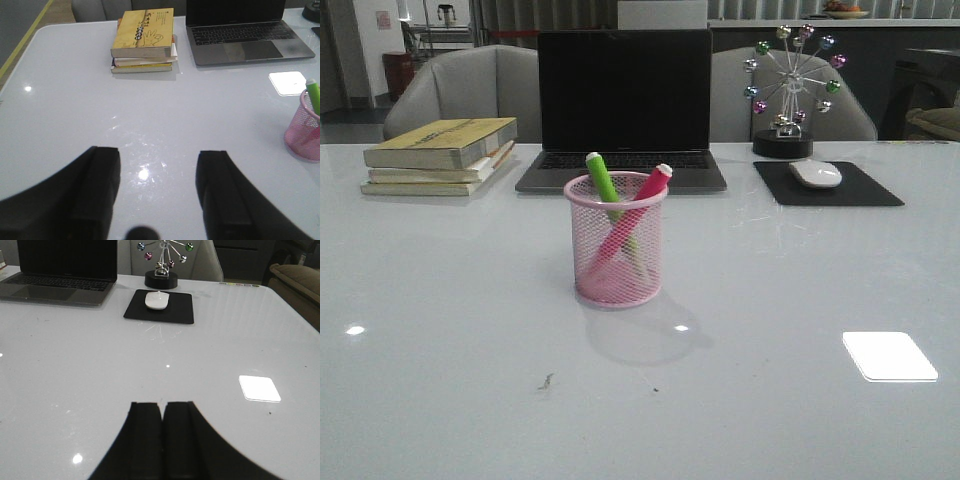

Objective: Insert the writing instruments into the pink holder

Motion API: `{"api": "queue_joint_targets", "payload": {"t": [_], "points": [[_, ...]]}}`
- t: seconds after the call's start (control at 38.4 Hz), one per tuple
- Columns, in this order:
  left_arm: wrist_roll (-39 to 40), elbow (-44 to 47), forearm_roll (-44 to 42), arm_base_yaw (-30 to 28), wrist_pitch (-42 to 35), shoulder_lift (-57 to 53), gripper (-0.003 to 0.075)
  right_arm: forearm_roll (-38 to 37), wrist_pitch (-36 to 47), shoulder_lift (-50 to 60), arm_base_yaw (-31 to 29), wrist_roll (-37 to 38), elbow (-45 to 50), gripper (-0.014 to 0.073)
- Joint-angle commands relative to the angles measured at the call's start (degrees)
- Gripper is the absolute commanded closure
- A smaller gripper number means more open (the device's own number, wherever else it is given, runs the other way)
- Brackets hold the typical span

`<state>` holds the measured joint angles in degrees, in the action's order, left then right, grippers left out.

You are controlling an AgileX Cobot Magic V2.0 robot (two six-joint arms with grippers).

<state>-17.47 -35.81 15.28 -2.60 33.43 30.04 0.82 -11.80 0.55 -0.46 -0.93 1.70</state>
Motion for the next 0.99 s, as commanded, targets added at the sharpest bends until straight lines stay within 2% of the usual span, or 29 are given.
{"api": "queue_joint_targets", "payload": {"t": [0.0,0.1,0.21,0.44,0.55,0.73,0.96], "points": [[0.2,-1.8,1.0,-0.1,-4.3,0.1,0.0318,0.0,4.8,1.1,-0.3,-0.5,0.1,0.0543],[0.2,-1.8,1.7,-0.1,-4.3,0.1,0.0321,0.0,4.8,1.1,-0.3,-0.5,0.1,0.0543],[0.2,-1.4,3.3,-0.1,-4.4,0.1,0.0380,0.0,4.8,1.1,-0.3,-0.5,0.1,0.0543],[0.2,-1.5,2.7,-0.1,-4.4,0.1,0.0635,0.0,4.8,1.1,-0.3,-0.5,0.1,0.0543],[1.0,-1.5,0.7,-0.1,-4.7,-0.1,0.0623,0.0,4.8,1.1,-0.3,-0.5,0.1,0.0543],[8.3,-0.8,-3.5,-0.1,-6.3,-2.5,0.0623,0.0,4.8,1.1,-0.3,-0.5,0.1,0.0543],[8.3,7.8,-3.5,0.0,-22.7,-10.2,0.0623,0.0,4.8,1.1,-0.3,-0.5,0.1,0.0543]]}}
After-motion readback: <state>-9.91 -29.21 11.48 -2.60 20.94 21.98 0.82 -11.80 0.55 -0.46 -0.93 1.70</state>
